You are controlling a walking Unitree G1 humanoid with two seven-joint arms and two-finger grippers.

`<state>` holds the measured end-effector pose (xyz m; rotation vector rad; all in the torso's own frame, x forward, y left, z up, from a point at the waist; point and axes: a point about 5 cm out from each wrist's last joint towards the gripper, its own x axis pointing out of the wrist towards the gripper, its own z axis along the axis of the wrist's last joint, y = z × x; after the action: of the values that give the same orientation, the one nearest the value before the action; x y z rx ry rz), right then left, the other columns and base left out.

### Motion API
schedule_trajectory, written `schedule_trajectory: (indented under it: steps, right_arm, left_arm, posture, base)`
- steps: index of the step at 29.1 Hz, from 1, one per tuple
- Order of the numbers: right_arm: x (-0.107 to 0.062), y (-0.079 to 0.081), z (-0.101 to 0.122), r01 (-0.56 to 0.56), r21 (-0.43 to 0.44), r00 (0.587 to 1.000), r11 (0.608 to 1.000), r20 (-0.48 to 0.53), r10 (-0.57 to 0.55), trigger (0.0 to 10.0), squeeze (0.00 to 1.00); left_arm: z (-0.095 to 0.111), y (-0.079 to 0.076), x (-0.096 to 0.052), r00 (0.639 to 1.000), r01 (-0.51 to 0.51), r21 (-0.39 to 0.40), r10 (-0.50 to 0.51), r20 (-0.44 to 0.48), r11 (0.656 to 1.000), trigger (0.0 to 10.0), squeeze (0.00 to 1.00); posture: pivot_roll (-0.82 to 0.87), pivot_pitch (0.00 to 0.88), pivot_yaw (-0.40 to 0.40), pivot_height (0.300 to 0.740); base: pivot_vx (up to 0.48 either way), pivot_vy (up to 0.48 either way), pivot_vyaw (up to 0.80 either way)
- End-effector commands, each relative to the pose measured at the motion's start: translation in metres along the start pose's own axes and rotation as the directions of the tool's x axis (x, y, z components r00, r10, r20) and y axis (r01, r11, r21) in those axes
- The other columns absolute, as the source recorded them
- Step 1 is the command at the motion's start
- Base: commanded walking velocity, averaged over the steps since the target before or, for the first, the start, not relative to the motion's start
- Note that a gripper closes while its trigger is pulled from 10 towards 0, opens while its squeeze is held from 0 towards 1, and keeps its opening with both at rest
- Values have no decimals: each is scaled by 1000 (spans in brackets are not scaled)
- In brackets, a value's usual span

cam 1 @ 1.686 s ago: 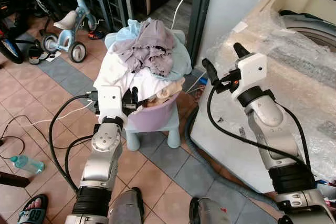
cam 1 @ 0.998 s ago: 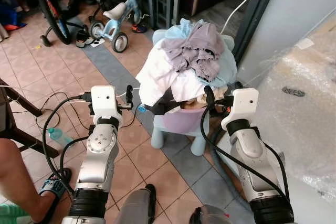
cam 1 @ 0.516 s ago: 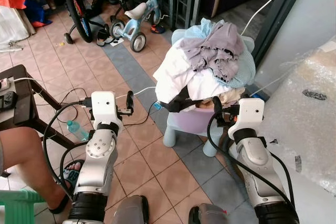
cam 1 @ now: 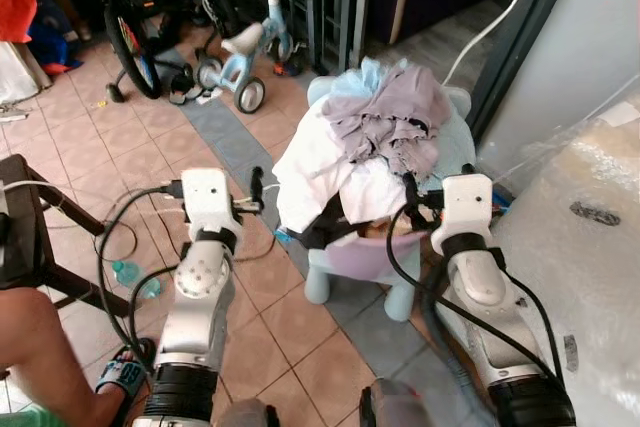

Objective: Clothes washing

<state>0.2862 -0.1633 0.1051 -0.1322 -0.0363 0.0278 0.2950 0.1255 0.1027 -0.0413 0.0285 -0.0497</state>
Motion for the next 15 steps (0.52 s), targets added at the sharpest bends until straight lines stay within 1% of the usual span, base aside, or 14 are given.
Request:
schedule_trajectory:
  steps: [1,4,7,9,11,12,14,15]
  right_arm:
    - [1,11,1,-47,51,999,998,-5,47,10000,0]
    - [2,10,-1,-38,25,999,999,-20,39,10000,0]
    - [4,13,-5,-42,-95,999,995,-36,39,10000,0]
    - [4,17,-10,-33,-9,997,999,-70,32,10000,0]
    - [5,17,-15,-17,-17,995,1000,-95,16,10000,0]
    - [5,20,-19,-45,-31,991,999,-131,40,10000,0]
    - [5,21,-19,-59,-27,989,998,-140,54,10000,0]
    - [7,23,-23,-91,-47,983,995,-164,82,10000,0]
  left_arm:
    - [-1,11,-1,999,-32,-2,32,-9,999,10000,0]
    - [-2,10,-1,999,-38,-6,38,-17,999,10000,0]
    - [-2,10,-2,999,-39,2,39,-14,999,10000,0]
    - [-2,10,-1,999,-41,2,41,-13,999,10000,0]
    - [-2,10,-1,999,-43,5,43,-12,999,10000,0]
    - [-2,10,-1,999,-51,10,51,-10,999,10000,0]
    - [-1,11,-1,998,-54,10,54,-10,998,10000,0]
    - [-2,12,-2,998,-55,10,55,-22,998,10000,0]
  posture:
    - [-21,105,35,740]
    - [-21,103,35,740]
    - [-22,102,34,740]
    - [-21,104,32,740]
    - [-16,113,29,740]
    - [-14,110,29,740]
    - [-12,111,29,740]
    - [-10,112,29,740]
  base:
    - [405,255,0]
    - [373,301,0]
    - [280,391,0]
    - [0,0,0]
    - [0,0,0]
    - [0,0,0]
    - [0,0,0]
    - [0,0,0]
